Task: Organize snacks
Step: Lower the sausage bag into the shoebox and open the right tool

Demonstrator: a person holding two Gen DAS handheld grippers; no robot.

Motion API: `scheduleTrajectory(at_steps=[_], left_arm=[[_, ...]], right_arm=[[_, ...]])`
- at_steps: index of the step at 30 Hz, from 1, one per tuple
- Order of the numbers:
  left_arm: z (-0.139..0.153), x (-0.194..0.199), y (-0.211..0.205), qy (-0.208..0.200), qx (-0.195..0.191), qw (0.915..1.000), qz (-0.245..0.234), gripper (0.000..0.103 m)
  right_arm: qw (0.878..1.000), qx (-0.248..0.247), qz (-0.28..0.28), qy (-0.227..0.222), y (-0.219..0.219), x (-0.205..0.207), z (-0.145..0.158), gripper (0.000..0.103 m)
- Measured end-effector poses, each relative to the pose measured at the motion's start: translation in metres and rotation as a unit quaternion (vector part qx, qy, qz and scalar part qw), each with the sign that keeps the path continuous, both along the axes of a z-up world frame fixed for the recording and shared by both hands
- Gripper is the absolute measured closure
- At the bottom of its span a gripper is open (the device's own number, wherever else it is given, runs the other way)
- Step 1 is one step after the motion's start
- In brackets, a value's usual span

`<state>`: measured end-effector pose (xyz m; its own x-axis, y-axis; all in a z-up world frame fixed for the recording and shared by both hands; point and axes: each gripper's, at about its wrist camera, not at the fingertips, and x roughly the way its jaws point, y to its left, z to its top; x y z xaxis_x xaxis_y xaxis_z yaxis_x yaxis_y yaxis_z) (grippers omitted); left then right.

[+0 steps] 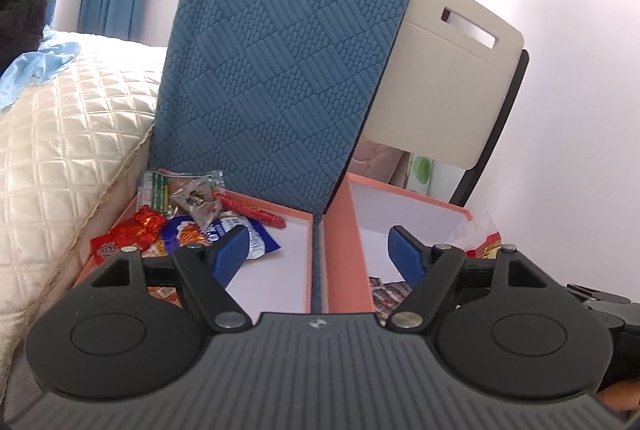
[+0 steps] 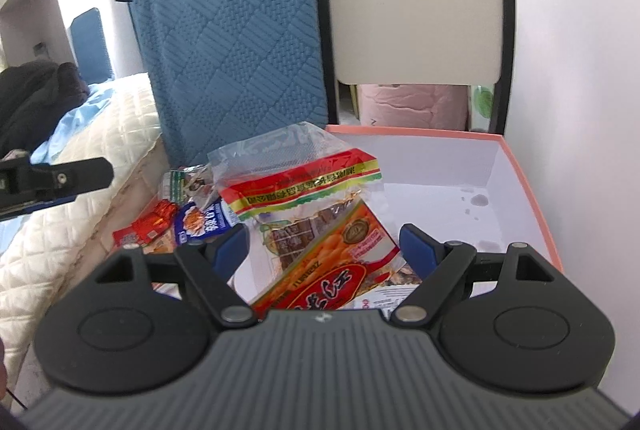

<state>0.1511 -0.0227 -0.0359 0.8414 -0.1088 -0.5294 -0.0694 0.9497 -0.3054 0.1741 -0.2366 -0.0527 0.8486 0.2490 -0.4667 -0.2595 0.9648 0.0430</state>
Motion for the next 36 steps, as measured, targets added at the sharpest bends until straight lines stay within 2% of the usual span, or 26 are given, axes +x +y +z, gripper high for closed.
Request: scheduleTrajectory(at_steps=[10, 25, 31, 36], left_arm=[[-0.011, -0.003, 0.013, 0.013, 0.003, 0.9999, 0.006, 0.023], [-0.037, -0.008, 0.049, 0.044, -0.013, 0.9982, 0.038, 0.023], [-0.052, 0.002, 0.052, 0.064, -0.012, 0.9973, 0.035, 0.023], [-0.055, 0.013, 0.049, 0.065, -0.014, 0.9975, 0.026, 0.023]], right_arm=[[1.0, -0.002, 0.021, 0.0, 0.022, -0.003, -0.009, 0.019], [0.999, -0.012, 0.044, 0.004, 0.05, 0.001, -0.025, 0.019], [0.999, -0.017, 0.032, 0.019, 0.052, 0.014, -0.034, 0.02], [0.999, -0.022, 0.014, 0.02, 0.045, 0.034, -0.035, 0.02]])
